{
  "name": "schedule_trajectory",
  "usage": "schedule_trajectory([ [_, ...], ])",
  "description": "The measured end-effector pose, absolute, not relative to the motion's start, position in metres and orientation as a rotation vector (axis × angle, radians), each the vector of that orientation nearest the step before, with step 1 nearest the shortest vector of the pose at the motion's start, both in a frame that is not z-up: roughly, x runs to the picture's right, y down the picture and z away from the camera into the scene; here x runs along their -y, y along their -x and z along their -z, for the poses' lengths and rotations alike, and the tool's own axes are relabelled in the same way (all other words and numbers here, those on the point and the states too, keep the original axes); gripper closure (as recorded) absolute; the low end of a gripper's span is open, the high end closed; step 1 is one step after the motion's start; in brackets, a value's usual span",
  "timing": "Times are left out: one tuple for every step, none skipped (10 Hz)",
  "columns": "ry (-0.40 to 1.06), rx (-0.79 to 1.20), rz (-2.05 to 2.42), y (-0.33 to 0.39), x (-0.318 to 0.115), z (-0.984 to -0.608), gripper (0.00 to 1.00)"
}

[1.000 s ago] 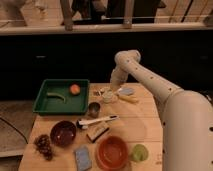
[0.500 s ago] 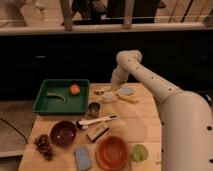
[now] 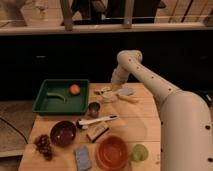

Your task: Place fork in paper cup

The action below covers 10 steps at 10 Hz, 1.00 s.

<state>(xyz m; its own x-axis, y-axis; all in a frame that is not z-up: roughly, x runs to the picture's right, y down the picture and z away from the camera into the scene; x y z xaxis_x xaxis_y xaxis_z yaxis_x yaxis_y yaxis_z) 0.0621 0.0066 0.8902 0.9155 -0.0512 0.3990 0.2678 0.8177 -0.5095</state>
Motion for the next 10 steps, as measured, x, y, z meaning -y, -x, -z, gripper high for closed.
schedule_trajectory([
  [0.594, 0.384, 0.171, -0.0620, -0.0068, -0.8901, 1.00],
  [0.596, 0.384, 0.170, -0.0619, -0.0072, -0.8901, 0.95],
  [0.596, 0.384, 0.170, -0.0618, -0.0072, -0.8901, 0.88],
  [0.597, 0.384, 0.170, -0.0617, -0.0073, -0.8900, 0.72],
  [0.597, 0.384, 0.170, -0.0616, -0.0073, -0.8899, 0.63],
  [0.597, 0.385, 0.170, -0.0615, -0.0073, -0.8898, 0.56],
  [0.598, 0.384, 0.170, -0.0616, -0.0073, -0.8896, 0.43],
  [0.598, 0.384, 0.170, -0.0617, -0.0074, -0.8895, 0.32],
  [0.598, 0.384, 0.170, -0.0618, -0.0075, -0.8896, 0.27],
  [0.598, 0.384, 0.170, -0.0624, -0.0076, -0.8895, 0.22],
])
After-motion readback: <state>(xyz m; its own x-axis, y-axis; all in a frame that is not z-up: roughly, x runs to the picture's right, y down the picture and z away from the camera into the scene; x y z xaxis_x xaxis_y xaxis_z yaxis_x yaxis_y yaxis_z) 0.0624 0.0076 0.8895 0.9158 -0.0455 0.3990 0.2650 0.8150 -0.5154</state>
